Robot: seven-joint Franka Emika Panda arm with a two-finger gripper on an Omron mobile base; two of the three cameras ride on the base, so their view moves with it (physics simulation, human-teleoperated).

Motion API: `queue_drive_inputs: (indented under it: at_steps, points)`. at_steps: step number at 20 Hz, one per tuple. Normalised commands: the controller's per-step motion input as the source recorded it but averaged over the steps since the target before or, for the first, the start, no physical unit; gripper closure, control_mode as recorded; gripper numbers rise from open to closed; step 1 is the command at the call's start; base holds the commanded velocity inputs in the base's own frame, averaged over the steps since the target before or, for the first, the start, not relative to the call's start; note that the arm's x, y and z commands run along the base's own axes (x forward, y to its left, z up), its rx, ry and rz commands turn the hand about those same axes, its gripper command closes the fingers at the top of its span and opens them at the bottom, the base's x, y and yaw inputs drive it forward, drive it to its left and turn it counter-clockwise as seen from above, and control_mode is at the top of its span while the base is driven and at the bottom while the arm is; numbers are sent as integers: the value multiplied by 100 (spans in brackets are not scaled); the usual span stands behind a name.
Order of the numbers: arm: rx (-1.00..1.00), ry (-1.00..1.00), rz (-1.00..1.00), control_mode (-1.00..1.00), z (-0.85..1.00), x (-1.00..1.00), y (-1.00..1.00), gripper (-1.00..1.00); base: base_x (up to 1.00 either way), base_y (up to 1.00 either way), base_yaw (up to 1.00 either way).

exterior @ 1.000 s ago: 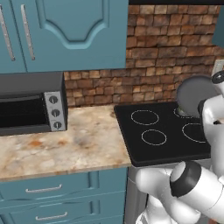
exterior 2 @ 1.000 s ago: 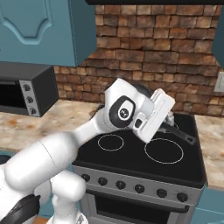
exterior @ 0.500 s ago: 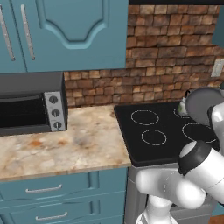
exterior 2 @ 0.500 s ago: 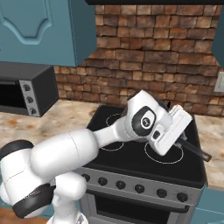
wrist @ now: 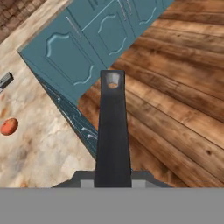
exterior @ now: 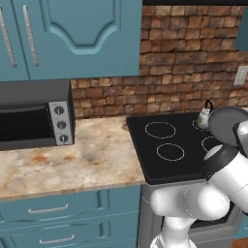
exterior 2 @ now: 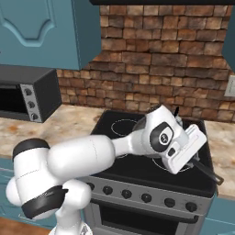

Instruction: Pick the pan from the cabinet and place it on the stove. Then turn on the stove burner for the pan.

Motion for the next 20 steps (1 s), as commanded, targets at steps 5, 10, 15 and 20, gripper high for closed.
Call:
queue_drive_inputs:
  at_steps: [5,10,15,20]
  points:
    - [1,10,0,-100,-40,-3,0,100,0,0,0]
    - [0,13,0,-100,-31,0,-2,100,0,0,0]
    - [0,7,0,-100,-20,0,-18,100,0,0,0]
    - [5,4,0,-100,-11,0,-29,100,0,0,0]
